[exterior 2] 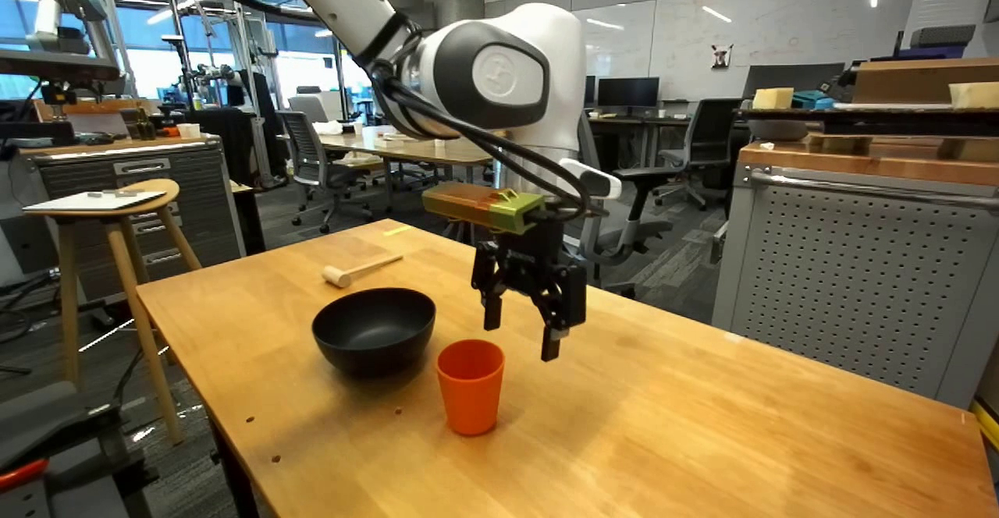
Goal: Put the orange cup in the black bowl
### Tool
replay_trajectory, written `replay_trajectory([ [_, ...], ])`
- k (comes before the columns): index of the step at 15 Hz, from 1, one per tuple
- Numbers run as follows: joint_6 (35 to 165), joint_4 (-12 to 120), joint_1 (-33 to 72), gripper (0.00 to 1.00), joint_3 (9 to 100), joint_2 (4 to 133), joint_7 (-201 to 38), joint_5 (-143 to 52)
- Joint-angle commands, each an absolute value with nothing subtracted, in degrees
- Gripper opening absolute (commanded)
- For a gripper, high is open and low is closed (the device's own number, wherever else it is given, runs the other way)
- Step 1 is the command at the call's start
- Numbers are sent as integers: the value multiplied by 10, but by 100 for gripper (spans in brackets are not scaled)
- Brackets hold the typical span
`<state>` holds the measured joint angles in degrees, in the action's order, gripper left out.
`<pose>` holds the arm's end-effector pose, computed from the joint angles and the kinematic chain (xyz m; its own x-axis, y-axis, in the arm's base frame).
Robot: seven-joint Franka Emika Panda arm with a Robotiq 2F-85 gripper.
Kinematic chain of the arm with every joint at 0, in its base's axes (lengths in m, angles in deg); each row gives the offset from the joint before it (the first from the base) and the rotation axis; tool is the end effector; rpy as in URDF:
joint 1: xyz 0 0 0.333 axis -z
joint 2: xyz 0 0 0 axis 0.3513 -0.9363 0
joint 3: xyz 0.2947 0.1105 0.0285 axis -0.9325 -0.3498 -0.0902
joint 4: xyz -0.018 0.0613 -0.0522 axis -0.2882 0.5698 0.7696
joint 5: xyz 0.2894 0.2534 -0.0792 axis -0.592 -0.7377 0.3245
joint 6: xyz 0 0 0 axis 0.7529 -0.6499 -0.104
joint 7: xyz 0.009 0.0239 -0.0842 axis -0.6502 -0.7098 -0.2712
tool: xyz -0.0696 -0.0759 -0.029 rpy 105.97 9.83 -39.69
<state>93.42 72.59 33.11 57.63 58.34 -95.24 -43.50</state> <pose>0.5687 -0.2025 0.2325 0.9760 -0.1215 -0.1805 -0.1084 -0.9908 0.0809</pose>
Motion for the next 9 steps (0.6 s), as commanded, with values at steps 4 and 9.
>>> replay_trajectory([
  [4,864,640,367,100,581,531,-965,-465],
  [9,824,653,378,100,578,546,-965,-479],
])
